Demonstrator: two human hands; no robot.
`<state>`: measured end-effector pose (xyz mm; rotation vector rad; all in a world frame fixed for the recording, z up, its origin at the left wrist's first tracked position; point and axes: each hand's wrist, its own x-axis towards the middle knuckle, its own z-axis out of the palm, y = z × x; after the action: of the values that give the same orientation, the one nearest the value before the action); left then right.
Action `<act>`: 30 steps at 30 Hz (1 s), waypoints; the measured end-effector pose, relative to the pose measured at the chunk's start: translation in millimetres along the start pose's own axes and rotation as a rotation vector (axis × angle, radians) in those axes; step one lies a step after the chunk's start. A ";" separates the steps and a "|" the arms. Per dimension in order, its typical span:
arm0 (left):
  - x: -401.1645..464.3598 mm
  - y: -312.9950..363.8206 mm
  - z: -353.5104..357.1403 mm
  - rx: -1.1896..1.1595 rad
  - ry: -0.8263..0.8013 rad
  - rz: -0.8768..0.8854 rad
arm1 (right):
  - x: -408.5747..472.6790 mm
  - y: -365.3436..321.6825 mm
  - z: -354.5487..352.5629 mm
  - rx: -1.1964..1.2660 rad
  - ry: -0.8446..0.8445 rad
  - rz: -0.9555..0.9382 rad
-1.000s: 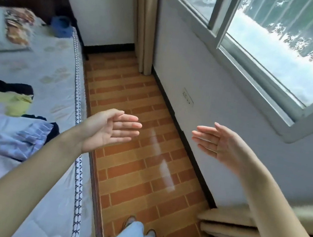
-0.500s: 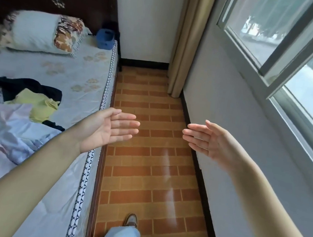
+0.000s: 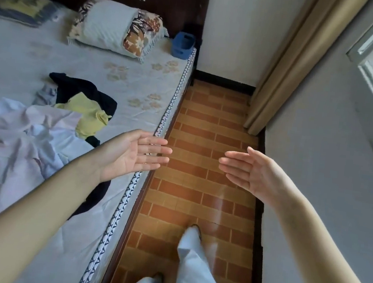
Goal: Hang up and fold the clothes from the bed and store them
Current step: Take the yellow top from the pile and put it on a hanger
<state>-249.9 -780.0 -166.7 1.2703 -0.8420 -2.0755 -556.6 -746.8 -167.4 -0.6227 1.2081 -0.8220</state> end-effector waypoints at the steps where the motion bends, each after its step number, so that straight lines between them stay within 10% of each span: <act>1: 7.3 3.5 -2.1 -0.015 0.026 0.004 | 15.7 -9.0 -1.5 -0.015 -0.017 0.006; 30: 151.8 125.6 -48.2 -0.340 0.531 0.186 | 330.4 -199.1 60.2 -0.351 -0.453 0.254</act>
<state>-249.0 -982.7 -174.1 1.3922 -0.3350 -1.5399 -495.1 -1132.2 -177.4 -0.8657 0.9894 -0.2320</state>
